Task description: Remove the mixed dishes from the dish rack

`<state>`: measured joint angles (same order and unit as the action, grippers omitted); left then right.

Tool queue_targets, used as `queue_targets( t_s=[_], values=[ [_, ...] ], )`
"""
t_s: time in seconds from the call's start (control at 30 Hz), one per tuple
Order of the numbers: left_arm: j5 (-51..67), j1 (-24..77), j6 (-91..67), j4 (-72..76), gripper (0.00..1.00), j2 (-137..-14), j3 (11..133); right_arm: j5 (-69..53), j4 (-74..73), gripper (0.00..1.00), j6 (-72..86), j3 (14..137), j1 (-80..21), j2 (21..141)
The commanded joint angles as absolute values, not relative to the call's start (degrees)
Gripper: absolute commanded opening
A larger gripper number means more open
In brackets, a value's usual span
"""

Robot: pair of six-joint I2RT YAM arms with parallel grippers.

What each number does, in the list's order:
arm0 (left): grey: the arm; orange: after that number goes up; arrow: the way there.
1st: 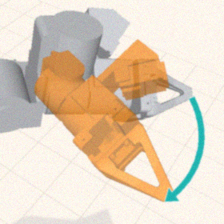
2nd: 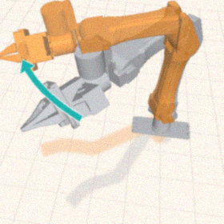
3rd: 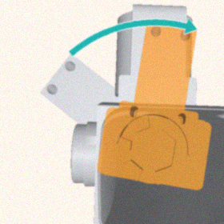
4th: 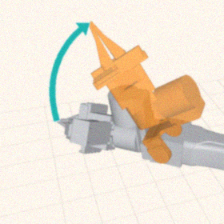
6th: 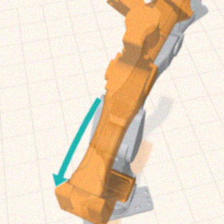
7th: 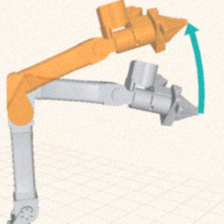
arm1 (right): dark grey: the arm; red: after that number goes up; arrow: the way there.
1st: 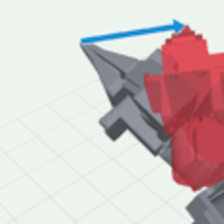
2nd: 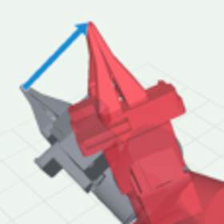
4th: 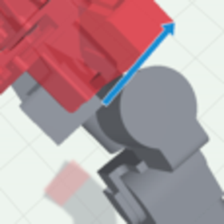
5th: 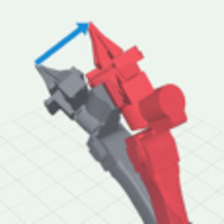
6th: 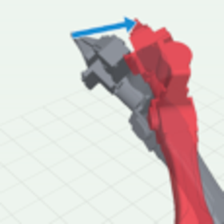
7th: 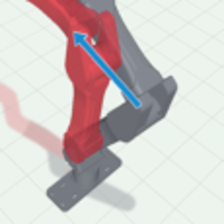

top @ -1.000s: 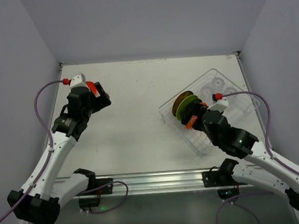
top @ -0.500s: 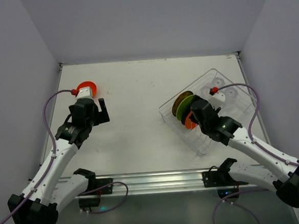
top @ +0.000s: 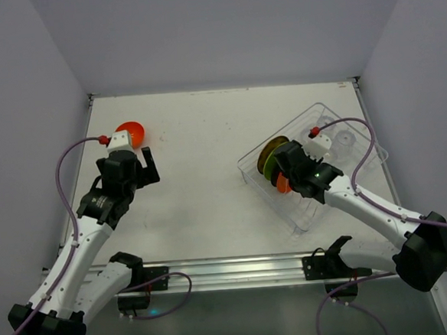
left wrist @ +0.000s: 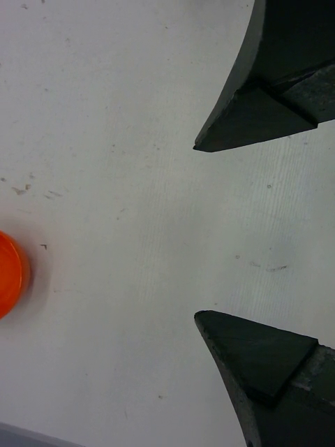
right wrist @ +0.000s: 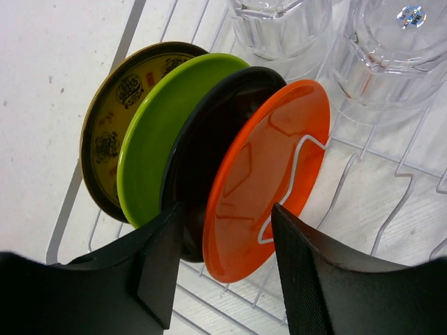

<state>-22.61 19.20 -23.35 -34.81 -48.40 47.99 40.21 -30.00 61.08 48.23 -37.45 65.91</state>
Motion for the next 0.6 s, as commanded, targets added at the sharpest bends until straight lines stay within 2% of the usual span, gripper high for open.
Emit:
queue_targets(
  t_s=[0.0,0.4,0.57],
  values=[
    [-22.0,19.3,-22.7,-33.1,1.00,-49.9,48.6,46.0,-29.3,0.54,65.1,50.5,-37.0,67.2],
    [-19.9,19.3,-22.1,-32.5,1.00,-51.0,48.3,48.9,-29.3,0.42,71.2,48.6,-36.1,69.8],
    [-19.8,19.3,-22.1,-32.5,1.00,-50.7,48.2,49.3,-29.3,0.40,71.7,48.8,-35.2,70.7]
  ],
)
